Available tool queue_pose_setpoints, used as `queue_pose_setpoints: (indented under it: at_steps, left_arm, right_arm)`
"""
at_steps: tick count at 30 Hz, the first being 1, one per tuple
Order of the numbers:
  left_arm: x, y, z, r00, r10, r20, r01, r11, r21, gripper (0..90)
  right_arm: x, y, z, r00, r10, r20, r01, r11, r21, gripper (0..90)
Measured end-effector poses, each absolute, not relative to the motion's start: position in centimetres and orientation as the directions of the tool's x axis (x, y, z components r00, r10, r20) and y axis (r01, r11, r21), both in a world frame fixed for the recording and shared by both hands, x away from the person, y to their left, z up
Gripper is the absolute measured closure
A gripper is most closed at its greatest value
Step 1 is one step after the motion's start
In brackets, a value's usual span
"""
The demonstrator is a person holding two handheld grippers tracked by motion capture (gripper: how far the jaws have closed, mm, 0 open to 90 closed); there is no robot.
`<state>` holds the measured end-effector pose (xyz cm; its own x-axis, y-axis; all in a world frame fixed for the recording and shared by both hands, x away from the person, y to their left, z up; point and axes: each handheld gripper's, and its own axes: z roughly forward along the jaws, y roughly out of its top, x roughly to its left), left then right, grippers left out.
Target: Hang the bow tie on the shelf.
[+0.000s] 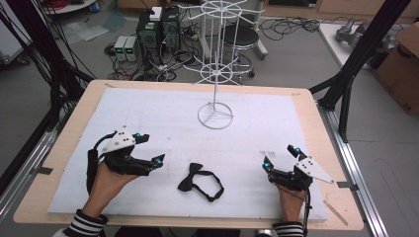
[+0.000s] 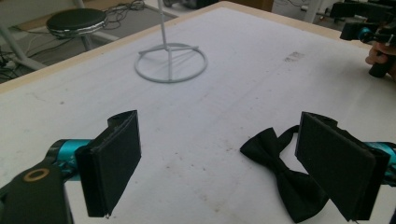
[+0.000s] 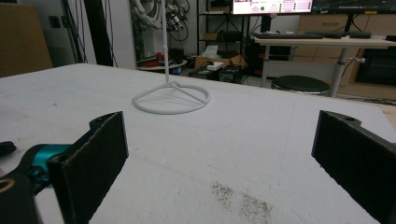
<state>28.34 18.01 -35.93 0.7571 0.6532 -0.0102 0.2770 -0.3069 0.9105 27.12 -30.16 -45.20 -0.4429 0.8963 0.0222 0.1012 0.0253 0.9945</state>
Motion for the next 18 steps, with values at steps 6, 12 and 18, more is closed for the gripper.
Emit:
queue_pose_setpoints:
  at_steps: [6, 12, 18]
  left_arm:
    - [28.3, 16.3, -36.1, 0.747, 0.665, -0.008, 0.311, -0.339, 0.888, 16.0]
    - [28.3, 14.6, -36.4, 0.763, 0.647, -0.017, 0.333, -0.370, 0.867, 18.2]
    - [28.3, 12.8, -37.1, 0.781, 0.624, -0.015, 0.346, -0.412, 0.843, 19.9]
  right_arm:
    - [27.1, -30.2, -45.2, -0.443, 0.896, 0.023, 0.098, 0.022, 0.995, 2.6]
    - [27.1, -30.2, -45.2, -0.443, 0.896, 0.024, 0.096, 0.021, 0.995, 2.6]
    - [27.1, -30.2, -45.2, -0.442, 0.897, 0.022, 0.091, 0.020, 0.996, 2.6]
